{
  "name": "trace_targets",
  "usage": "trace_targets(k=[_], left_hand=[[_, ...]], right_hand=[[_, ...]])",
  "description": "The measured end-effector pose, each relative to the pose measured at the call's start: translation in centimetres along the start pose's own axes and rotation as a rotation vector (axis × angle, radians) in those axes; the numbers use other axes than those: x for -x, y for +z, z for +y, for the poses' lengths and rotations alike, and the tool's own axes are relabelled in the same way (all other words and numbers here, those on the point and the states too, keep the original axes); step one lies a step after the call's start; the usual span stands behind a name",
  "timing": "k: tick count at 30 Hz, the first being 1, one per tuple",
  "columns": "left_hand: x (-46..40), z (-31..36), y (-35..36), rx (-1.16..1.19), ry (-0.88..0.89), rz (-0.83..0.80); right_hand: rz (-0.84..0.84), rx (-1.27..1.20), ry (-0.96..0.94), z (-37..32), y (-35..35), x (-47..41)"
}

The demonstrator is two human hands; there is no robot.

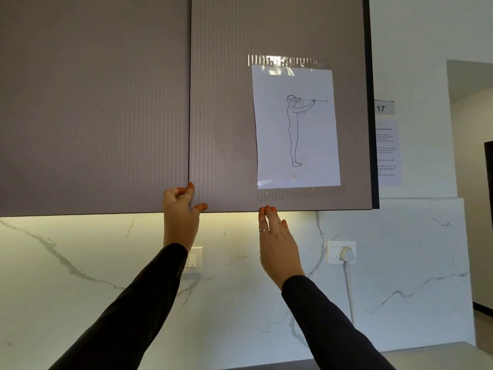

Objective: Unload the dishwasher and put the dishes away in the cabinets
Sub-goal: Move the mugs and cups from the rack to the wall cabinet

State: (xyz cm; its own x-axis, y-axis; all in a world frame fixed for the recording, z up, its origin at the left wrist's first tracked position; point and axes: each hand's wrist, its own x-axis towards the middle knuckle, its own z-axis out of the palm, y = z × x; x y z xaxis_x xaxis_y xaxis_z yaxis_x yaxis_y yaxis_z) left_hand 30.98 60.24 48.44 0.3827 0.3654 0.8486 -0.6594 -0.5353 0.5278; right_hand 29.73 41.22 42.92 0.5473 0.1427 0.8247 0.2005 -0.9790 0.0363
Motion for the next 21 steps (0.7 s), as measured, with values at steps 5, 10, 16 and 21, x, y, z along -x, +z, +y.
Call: trace_targets(k=[5, 10, 16, 21], left_hand=[[1.3, 0.6, -0.8, -0.095, 0.011, -0.078], [3.8, 0.3, -1.8, -0.211, -0.034, -0.146], [9.3, 0.6, -3.5, -0.201, -0.127, -0.219], [16.3, 2.4, -5.4, -0.148, -0.2, -0.272]], right_hand=[[-0.099, -0.091, 0.009, 0.3, -0.7, 1.9], [-0.226, -0.19, 0.057, 1.7, 0.2, 5.8], [-0.373, -0.224, 0.115, 3.9, -1.0, 11.9], [-0.432, -0.328, 0.179, 5.2, -2.8, 18.5]])
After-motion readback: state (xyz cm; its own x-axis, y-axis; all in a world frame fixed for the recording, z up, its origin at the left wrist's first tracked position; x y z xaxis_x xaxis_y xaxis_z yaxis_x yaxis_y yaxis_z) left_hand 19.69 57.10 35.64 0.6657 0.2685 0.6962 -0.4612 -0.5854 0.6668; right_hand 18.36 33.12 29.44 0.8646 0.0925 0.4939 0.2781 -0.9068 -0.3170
